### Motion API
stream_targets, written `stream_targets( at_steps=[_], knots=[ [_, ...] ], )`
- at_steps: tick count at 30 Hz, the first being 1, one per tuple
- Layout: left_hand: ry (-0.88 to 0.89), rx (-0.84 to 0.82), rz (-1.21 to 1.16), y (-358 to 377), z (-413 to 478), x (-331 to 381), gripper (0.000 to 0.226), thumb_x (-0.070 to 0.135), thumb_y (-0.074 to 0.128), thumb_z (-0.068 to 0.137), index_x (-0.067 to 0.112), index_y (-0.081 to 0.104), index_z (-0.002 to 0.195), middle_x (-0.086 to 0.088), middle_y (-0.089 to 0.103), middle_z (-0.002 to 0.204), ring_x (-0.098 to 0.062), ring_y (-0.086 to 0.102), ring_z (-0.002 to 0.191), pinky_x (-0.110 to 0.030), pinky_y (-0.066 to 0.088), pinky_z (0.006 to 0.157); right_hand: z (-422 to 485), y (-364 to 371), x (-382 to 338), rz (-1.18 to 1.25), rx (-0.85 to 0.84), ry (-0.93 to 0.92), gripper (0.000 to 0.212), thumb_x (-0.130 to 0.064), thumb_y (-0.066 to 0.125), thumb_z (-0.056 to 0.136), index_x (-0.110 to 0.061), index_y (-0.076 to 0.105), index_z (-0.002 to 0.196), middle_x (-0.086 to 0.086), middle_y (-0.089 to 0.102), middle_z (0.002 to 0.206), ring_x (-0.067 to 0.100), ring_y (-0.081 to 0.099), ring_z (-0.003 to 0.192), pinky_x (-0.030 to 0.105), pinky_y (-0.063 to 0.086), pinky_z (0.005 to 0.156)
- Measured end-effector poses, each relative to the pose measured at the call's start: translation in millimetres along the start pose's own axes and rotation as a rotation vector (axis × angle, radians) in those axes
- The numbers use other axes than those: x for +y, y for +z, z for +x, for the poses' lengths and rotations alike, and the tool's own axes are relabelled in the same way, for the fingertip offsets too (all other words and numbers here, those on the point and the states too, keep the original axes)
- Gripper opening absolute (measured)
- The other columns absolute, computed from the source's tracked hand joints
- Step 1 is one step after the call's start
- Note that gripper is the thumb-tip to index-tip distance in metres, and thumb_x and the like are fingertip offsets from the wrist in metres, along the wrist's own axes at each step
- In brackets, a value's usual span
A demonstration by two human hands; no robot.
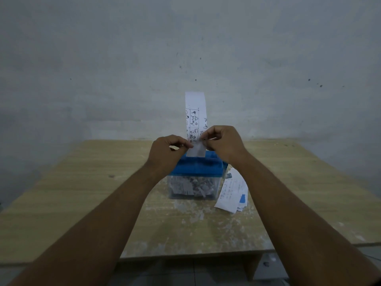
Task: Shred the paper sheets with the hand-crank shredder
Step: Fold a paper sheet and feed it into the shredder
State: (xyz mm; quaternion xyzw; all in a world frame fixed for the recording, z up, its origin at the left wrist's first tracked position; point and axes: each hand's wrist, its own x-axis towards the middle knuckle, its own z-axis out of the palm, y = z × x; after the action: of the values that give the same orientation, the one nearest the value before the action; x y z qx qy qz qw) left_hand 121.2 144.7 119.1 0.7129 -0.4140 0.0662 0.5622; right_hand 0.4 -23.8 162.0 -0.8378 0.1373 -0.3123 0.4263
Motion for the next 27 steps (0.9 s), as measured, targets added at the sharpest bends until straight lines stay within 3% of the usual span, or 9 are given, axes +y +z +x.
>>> stream_targets(
  at_steps=[2, 5, 9, 15, 18, 21, 24, 27],
  knots=[
    [-0.014, -0.046, -0.015, 1.5, -0.4, -3.6, 0.016, 0.011, 0.078, 0.094, 0.026, 0.085, 0.096, 0.017, 0.079, 0.097, -0.001, 0.073, 0.094, -0.022, 0.058, 0.083, 1.4, 1.6, 0.4, 0.001, -0.012, 0.005, 0.026, 0.009, 0.073, 0.087, -0.015, 0.081, 0.09, -0.004, 0.08, 0.084, 0.013, 0.076, 0.078, 0.035, 0.066, 0.079],
    [-0.021, -0.121, -0.002, 2.8, 1.4, -4.5, 0.015, 0.027, 0.08, 0.094, 0.031, 0.084, 0.107, 0.02, 0.078, 0.106, 0.007, 0.069, 0.104, -0.01, 0.048, 0.092, 1.2, 2.8, -1.6, 0.011, -0.036, -0.002, 0.027, 0.011, 0.073, 0.087, -0.015, 0.081, 0.09, -0.006, 0.079, 0.082, 0.01, 0.076, 0.077, 0.03, 0.065, 0.077],
    [-0.023, -0.151, -0.013, 6.9, 5.8, -4.8, 0.029, 0.039, 0.088, 0.084, 0.03, 0.084, 0.111, 0.021, 0.078, 0.105, 0.01, 0.069, 0.101, -0.002, 0.047, 0.087, 2.3, 3.8, -1.6, 0.027, -0.033, 0.0, 0.026, 0.009, 0.075, 0.086, -0.015, 0.081, 0.091, -0.004, 0.08, 0.085, 0.014, 0.077, 0.083, 0.032, 0.066, 0.078],
    [-0.036, -0.159, -0.007, 13.3, 7.3, -10.7, 0.043, 0.048, 0.092, 0.074, 0.03, 0.084, 0.112, 0.021, 0.078, 0.107, 0.01, 0.069, 0.101, -0.002, 0.048, 0.087, 5.1, 6.0, 6.0, 0.046, -0.026, 0.033, 0.024, 0.007, 0.074, 0.088, -0.015, 0.08, 0.094, 0.0, 0.079, 0.091, 0.016, 0.075, 0.084, 0.037, 0.066, 0.08],
    [-0.046, -0.149, -0.035, 14.8, 4.3, -14.5, 0.045, 0.044, 0.096, 0.069, 0.029, 0.085, 0.11, 0.022, 0.077, 0.106, 0.012, 0.068, 0.102, -0.001, 0.047, 0.086, 3.5, 6.9, 14.5, -0.06, -0.017, -0.007, 0.02, -0.006, 0.077, 0.09, -0.025, 0.08, 0.097, -0.012, 0.078, 0.094, 0.006, 0.073, 0.086, 0.025, 0.062, 0.08],
    [-0.075, -0.142, -0.053, 15.5, 3.8, -17.9, 0.047, 0.043, 0.099, 0.063, 0.032, 0.085, 0.106, 0.022, 0.075, 0.111, 0.012, 0.065, 0.105, -0.003, 0.049, 0.082, -4.7, 2.7, 30.6, -0.143, 0.126, -0.016, 0.015, -0.017, 0.071, 0.097, -0.031, 0.077, 0.101, -0.023, 0.072, 0.099, -0.001, 0.067, 0.088, 0.013, 0.054, 0.075],
    [-0.084, -0.13, -0.055, 16.8, 3.4, -19.7, 0.044, 0.042, 0.1, 0.064, 0.033, 0.085, 0.105, 0.015, 0.074, 0.121, 0.003, 0.065, 0.11, -0.004, 0.05, 0.081, -22.3, 1.1, 63.4, -0.121, 0.289, 0.117, 0.02, -0.017, 0.057, 0.105, -0.031, 0.072, 0.107, -0.017, 0.07, 0.104, 0.003, 0.065, 0.095, 0.025, 0.057, 0.083],
    [-0.074, -0.133, -0.05, 16.9, 1.6, -20.6, 0.044, 0.037, 0.099, 0.066, 0.028, 0.085, 0.107, 0.013, 0.071, 0.125, 0.012, 0.062, 0.104, -0.002, 0.049, 0.083, -48.0, 5.9, 93.7, -0.137, 0.206, 0.355, 0.019, -0.019, 0.049, 0.109, -0.021, 0.067, 0.107, -0.001, 0.071, 0.108, 0.012, 0.064, 0.091, 0.029, 0.052, 0.075]
  ],
)
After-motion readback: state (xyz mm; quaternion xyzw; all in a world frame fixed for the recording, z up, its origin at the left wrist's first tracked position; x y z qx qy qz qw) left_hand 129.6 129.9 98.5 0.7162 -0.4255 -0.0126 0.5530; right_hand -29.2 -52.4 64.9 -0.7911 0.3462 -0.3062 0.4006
